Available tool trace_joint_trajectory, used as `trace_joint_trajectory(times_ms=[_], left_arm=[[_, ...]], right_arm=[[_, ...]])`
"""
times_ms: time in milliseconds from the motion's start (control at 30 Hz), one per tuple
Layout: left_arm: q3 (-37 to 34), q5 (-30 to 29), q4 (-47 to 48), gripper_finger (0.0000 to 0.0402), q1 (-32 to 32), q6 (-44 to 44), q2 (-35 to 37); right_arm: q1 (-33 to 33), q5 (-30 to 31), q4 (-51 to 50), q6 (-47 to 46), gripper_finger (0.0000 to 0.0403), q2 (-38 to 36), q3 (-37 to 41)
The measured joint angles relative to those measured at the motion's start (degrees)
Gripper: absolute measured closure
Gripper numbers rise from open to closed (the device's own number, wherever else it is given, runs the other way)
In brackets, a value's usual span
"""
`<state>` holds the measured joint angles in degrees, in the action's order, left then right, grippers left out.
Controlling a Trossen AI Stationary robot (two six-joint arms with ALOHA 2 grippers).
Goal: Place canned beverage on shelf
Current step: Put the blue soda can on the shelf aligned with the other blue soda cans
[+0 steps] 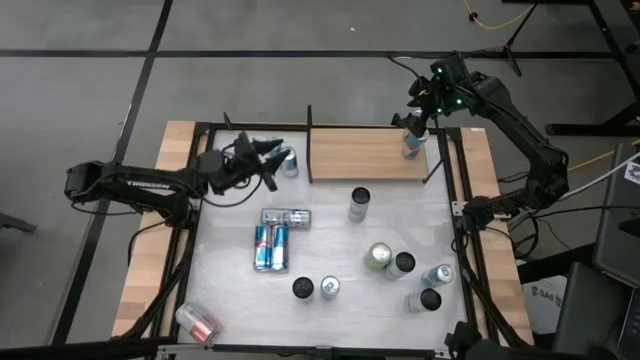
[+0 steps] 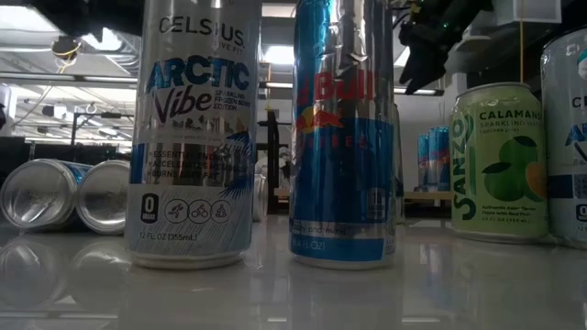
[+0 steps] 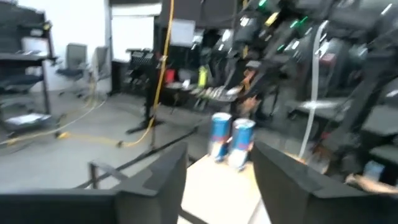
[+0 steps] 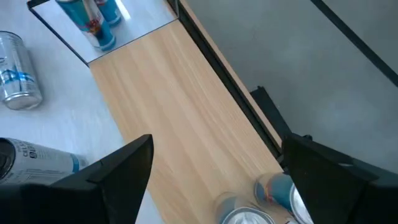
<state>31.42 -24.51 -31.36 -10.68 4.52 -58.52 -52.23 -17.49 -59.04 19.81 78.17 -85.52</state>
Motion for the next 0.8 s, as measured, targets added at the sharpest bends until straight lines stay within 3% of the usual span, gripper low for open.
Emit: trace_joint_trajectory(times_ms=[233,500,800], left_arm=[[12.4,1.5,16.1,0.0143,-6.0,4.4,-2.9],[24.9,15.9,27.6,0.0128,-11.6,5.9,-11.6],[36.1,20.0,48.2,0.0134,-15.0,-8.1,-17.7]], right_arm=[[3.2,0.2,0.8,0.0,0.0058,0.0,0.0],[8.2,0.3,0.8,0.1,0.0058,0.0,0.0],[12.2,0.3,0.7,0.2,0.0058,0.0,0.0]])
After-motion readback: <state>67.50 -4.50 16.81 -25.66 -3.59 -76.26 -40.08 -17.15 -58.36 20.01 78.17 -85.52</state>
